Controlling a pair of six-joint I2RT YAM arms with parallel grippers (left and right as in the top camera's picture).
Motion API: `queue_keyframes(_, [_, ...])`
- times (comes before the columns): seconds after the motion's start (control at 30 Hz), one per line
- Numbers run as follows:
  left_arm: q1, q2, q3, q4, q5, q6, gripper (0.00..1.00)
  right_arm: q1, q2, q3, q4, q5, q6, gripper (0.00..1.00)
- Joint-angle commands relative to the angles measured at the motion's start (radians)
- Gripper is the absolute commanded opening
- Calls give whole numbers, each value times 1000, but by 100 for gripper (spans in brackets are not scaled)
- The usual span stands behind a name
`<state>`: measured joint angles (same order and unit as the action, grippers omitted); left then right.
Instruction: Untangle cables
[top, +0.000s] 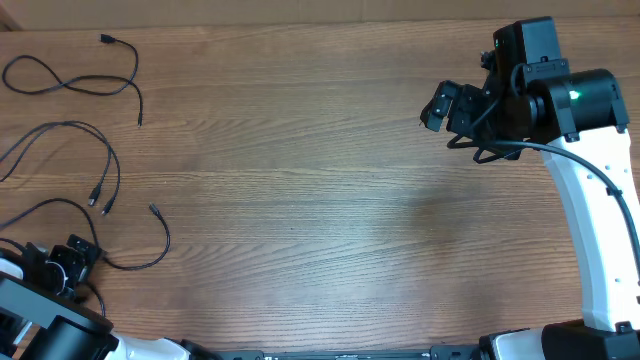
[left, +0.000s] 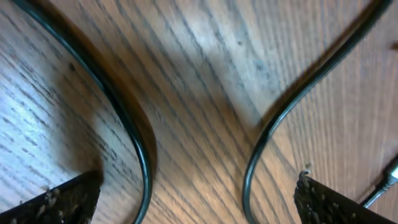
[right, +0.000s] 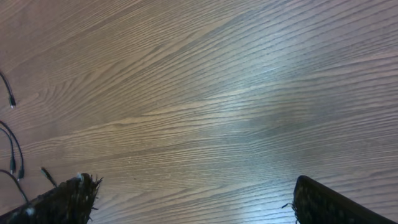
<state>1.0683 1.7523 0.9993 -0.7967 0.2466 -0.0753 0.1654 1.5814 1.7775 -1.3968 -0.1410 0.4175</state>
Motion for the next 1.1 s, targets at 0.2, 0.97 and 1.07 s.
queue_keyframes(0.2, [-80,-2,-72,61,-153,-114,100,3,-2,8,18,13,-3,100])
queue_keyframes(0.97, [-270,-2,-75,64,-350,-195,100,3,-2,8,2,13,-4,100])
queue_keyframes(1.07, [-270,-2,-75,53,-340,-194,95,3,-2,8,-4,13,-4,100])
